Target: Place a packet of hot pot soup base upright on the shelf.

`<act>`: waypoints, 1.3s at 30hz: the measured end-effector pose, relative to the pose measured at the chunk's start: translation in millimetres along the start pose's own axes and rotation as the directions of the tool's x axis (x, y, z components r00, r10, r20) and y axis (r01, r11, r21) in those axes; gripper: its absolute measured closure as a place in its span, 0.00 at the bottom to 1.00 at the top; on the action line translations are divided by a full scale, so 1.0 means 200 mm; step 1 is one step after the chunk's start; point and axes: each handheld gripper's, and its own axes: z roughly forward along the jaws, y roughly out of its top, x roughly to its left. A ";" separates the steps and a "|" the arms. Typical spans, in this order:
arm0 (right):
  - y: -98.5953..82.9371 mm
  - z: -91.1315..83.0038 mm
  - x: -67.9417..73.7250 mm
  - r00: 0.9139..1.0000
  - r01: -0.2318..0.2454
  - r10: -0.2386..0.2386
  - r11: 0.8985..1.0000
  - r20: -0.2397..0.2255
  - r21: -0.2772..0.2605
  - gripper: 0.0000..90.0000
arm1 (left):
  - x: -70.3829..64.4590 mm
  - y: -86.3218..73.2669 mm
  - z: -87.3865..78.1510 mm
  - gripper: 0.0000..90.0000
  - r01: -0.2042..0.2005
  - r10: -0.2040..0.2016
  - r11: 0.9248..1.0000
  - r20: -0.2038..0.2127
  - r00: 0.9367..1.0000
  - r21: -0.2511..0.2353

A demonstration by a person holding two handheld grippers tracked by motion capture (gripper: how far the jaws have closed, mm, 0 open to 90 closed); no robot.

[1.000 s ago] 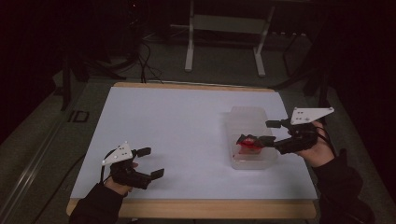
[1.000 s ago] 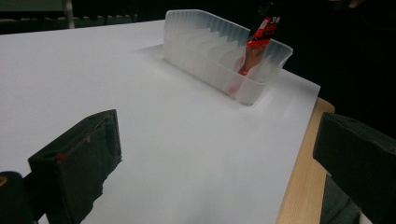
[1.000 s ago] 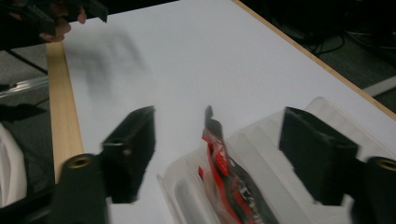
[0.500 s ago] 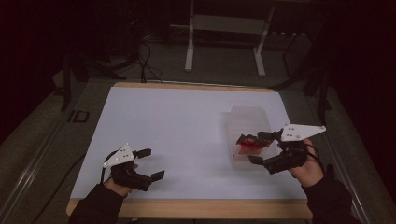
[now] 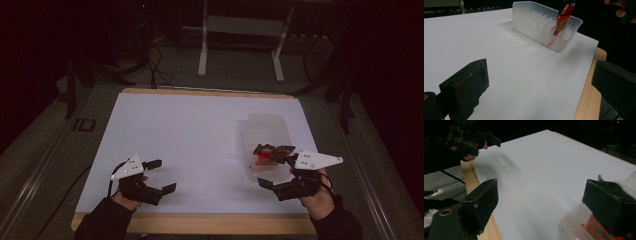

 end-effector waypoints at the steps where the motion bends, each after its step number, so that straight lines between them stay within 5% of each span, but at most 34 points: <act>1: -0.01 0.00 0.01 1.000 0.001 -0.001 1.000 0.003 -0.004 0.14 | 0.00 0.00 0.00 0.01 0.000 0.000 1.000 0.000 1.000 0.000; 15: -0.15 0.04 0.09 0.994 -0.088 0.090 0.995 0.055 -0.039 0.15 | -0.01 0.00 0.00 0.01 -0.012 0.012 1.000 0.001 1.000 0.006; 26: -0.26 0.07 0.13 0.998 -0.048 0.048 0.999 0.034 0.000 0.15 | -0.01 -0.01 0.01 0.01 -0.011 0.011 1.000 0.006 1.000 0.015; 35: -0.32 0.08 0.16 1.000 0.025 -0.025 0.999 0.003 -0.022 0.14 | -0.03 -0.03 0.04 0.01 -0.023 0.022 0.999 0.026 0.999 0.035; 39: -0.35 0.08 0.16 1.000 0.008 -0.008 1.000 -0.007 0.002 0.14 | -0.04 -0.05 0.06 0.01 -0.033 0.031 0.998 0.039 0.999 0.051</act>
